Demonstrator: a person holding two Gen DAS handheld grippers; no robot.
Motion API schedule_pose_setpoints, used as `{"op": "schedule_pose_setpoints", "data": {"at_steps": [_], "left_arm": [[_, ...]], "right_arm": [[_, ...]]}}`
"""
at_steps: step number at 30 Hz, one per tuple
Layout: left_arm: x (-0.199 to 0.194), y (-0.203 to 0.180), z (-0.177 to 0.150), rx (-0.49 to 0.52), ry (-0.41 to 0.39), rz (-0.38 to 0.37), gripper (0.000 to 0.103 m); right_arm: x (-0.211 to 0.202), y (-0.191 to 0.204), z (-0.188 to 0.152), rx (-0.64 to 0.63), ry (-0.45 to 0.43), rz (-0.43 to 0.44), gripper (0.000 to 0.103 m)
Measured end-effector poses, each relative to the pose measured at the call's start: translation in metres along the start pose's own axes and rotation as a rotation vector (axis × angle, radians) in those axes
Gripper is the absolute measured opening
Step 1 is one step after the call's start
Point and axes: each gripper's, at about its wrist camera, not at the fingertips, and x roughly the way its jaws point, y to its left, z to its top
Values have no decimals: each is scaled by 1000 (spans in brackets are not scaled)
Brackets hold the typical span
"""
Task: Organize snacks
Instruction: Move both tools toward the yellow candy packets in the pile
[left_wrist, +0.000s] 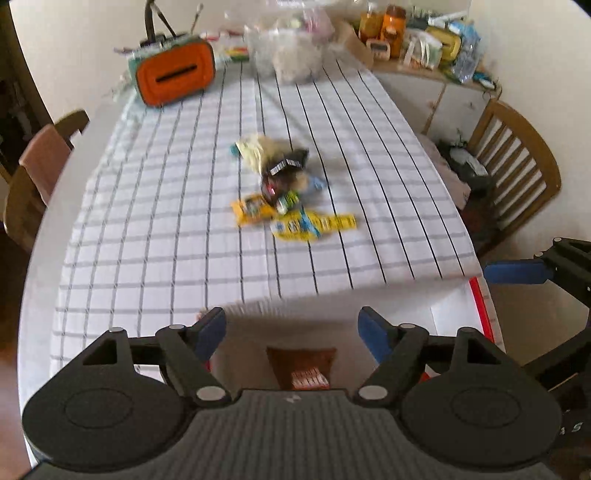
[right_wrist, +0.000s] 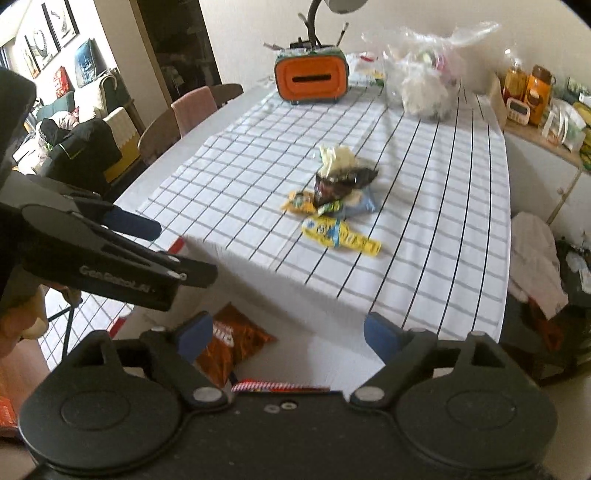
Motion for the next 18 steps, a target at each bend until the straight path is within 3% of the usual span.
{"op": "schedule_pose_setpoints", "data": {"at_steps": [5,8,18], "left_arm": [[-3,16,15,-25,-55,6,83],[0,29,28,-45,-71,11,83],[40,65,80,-60,-29,50,83]], "right_arm": [[0,-4,18,-13,-43,12,91],[1,-8,30,-11,-78,14,101],[37,-28,73,-34,-68,36,101]]}}
